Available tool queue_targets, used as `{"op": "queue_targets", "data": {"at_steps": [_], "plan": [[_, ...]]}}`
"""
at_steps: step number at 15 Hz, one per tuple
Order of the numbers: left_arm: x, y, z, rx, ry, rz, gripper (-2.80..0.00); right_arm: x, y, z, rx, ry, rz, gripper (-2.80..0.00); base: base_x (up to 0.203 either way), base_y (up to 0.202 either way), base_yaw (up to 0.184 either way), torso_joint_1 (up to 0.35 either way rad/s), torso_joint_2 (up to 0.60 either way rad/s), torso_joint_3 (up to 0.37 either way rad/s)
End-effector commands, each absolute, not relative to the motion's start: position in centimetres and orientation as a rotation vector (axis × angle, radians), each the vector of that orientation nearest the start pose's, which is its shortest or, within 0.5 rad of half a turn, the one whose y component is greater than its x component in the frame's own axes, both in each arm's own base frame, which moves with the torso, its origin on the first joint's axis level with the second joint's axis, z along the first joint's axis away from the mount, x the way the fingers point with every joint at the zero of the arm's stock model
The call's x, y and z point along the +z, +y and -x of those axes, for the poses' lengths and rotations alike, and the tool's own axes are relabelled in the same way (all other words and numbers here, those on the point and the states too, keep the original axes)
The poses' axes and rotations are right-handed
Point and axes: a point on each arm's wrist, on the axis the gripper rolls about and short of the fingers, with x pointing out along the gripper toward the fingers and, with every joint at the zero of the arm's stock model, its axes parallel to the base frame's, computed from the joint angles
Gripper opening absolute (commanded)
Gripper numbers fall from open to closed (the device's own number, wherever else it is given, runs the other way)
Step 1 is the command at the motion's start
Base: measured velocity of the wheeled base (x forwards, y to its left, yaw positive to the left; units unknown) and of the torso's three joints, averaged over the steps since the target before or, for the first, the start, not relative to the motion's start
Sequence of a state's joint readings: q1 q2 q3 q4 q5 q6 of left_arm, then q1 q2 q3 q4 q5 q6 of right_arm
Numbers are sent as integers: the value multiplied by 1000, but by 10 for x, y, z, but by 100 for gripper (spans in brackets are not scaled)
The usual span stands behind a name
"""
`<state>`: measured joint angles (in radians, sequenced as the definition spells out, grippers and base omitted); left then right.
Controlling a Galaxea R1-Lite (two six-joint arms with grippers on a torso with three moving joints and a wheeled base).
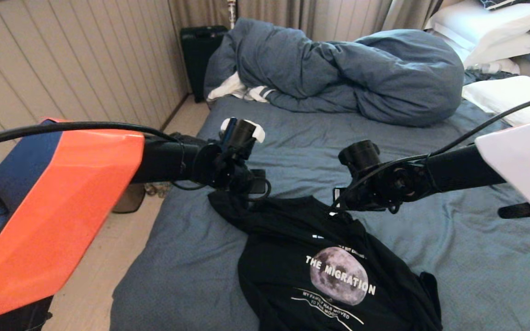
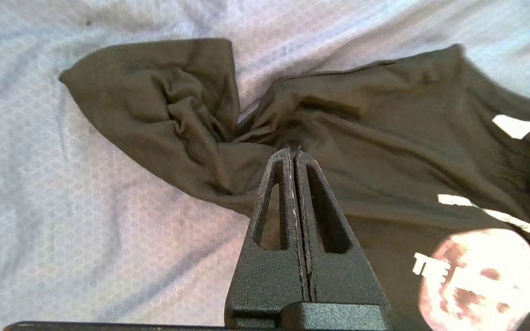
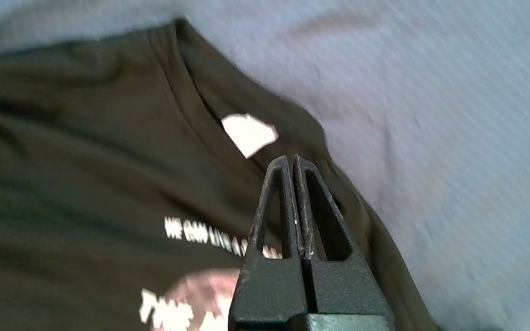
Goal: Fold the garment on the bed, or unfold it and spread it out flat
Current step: Unford the black T-shirt
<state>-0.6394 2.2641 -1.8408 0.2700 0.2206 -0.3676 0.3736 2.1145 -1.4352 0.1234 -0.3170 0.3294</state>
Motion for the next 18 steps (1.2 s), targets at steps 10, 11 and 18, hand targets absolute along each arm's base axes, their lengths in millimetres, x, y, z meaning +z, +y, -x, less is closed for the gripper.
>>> {"op": "queue_targets", "data": {"at_steps": [10, 11, 18], "plan": [[99, -338, -383, -391, 587, 19, -280, 165, 133, -379, -52, 675, -130, -280, 0, 0, 0, 0, 0, 0], [90, -342, -384, -384, 568, -14, -280, 178, 123, -370, -32, 666, -169, -280, 0, 0, 0, 0, 0, 0], [49, -358, -396, -376, 399, -209, -280, 214, 65, -286, 26, 660, -287, -280, 0, 0, 0, 0, 0, 0]]}}
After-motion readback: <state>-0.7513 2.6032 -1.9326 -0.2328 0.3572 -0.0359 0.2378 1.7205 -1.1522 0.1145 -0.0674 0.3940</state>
